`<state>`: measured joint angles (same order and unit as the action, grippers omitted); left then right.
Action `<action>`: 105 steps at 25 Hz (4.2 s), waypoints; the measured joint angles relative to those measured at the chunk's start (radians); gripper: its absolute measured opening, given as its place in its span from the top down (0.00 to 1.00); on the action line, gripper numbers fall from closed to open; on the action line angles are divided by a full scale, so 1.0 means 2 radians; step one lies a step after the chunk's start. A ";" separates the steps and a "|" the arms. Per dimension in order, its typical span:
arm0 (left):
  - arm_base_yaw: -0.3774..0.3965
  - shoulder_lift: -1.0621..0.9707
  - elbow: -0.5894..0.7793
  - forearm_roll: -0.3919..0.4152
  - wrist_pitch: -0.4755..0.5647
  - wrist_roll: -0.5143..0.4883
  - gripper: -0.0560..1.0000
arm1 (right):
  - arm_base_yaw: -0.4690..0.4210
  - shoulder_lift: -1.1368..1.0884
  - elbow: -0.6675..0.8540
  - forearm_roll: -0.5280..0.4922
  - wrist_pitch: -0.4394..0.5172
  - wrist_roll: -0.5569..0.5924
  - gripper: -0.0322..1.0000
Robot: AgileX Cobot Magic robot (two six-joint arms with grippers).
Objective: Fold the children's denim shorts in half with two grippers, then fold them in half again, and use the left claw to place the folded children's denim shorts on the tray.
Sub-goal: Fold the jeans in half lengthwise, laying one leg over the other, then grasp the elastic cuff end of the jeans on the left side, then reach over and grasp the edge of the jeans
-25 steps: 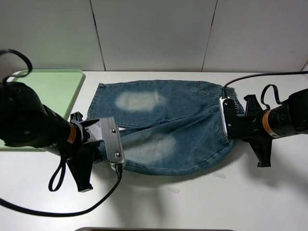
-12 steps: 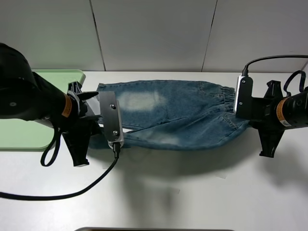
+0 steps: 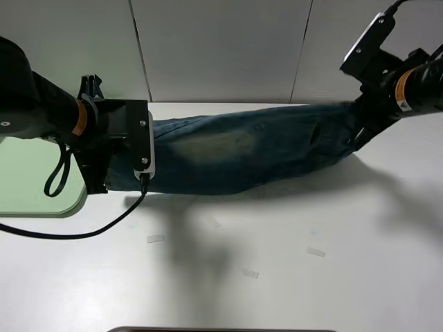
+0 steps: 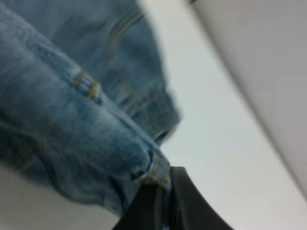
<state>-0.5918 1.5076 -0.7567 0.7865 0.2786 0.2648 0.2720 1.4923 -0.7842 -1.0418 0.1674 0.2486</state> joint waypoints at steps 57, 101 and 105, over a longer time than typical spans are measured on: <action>0.140 0.177 -0.124 0.005 -0.236 0.042 0.92 | -0.069 0.227 -0.177 -0.060 -0.038 -0.031 0.99; 0.146 0.060 -0.233 -0.136 -0.188 -0.127 0.34 | -0.070 0.172 -0.291 0.022 -0.020 0.071 0.50; 0.146 -0.022 -0.233 -0.138 -0.130 -0.180 0.33 | -0.070 0.128 -0.291 0.068 -0.013 0.071 0.47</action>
<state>-0.3000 1.4645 -1.2223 0.5109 0.0178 -0.0945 0.1325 1.7478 -1.3671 -0.9064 0.1423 0.3909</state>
